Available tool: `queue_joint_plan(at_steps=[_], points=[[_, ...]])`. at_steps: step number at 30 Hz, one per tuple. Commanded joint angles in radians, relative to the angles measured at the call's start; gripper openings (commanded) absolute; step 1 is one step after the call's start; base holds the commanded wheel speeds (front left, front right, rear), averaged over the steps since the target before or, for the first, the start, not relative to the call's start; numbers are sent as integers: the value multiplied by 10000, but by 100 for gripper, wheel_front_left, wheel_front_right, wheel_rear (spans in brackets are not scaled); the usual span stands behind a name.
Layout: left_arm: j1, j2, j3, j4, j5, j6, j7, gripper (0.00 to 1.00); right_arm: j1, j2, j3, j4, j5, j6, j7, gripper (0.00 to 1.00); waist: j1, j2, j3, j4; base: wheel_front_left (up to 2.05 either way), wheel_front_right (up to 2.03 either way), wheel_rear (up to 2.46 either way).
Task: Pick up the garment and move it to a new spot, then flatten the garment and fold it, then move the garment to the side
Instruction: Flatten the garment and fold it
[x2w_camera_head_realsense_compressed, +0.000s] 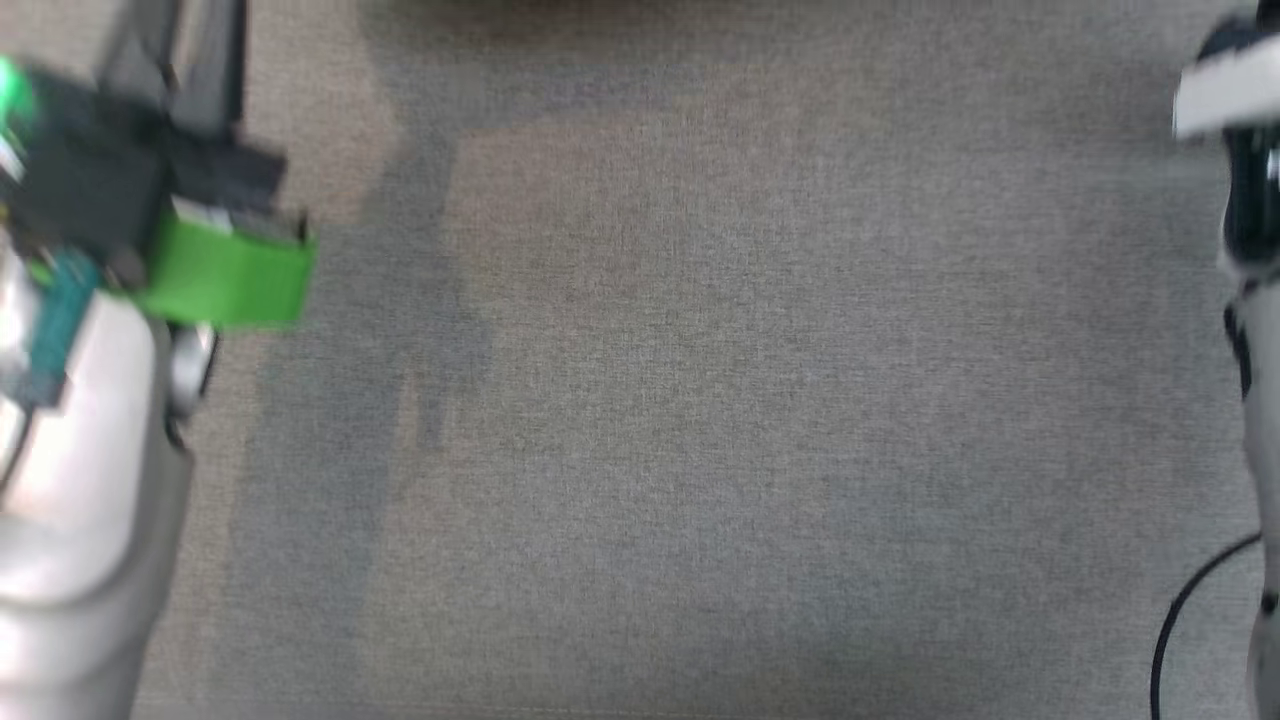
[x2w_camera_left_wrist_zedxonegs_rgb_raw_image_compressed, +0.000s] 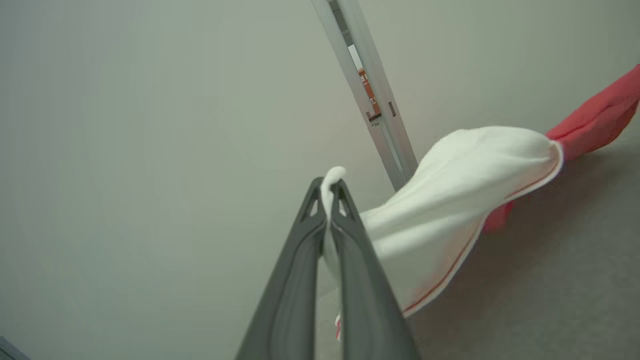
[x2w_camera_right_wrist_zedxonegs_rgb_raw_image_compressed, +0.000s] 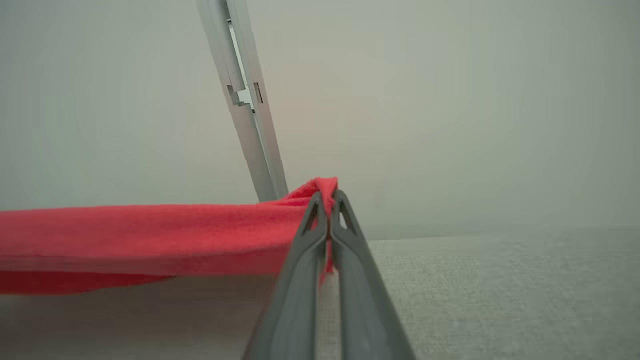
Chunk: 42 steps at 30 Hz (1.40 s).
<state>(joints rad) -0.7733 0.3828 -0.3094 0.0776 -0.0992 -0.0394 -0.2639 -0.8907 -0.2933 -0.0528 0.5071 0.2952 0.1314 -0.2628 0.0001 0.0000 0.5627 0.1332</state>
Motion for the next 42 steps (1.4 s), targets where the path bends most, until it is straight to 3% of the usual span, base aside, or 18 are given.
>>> queue_joint_plan(at_steps=[1, 10, 23, 31, 42], points=[[833, 81, 96, -156, 53, 79, -3, 0, 756, 33, -217, -195, 99, -14, -25, 0, -1, 0, -1592, -575, 0, 0, 0], [4890, -51, 210, -498, 191, 200, -4, 0, 4533, 460, -1122, -1126, 459, -18, -26, 0, -1, 0, -3321, -799, 0, 0, 0], [7848, -533, 887, -1315, 411, 881, 1, 0, 7878, 1064, -1958, -2676, 249, -28, 31, 0, -1, 0, -3870, -1020, 0, 0, 0], [8222, -807, 621, -1563, 817, 954, 1, 0, 8639, 1490, -2084, -3321, -1, -26, 672, 0, -1, 0, -3773, -1104, 0, 0, 0], [6916, -1073, -53, -292, 1043, 508, -2, 0, 7398, 1801, -2397, -2172, -1017, -17, 1797, 0, -1, 0, -3529, -842, 0, 0, 0]])
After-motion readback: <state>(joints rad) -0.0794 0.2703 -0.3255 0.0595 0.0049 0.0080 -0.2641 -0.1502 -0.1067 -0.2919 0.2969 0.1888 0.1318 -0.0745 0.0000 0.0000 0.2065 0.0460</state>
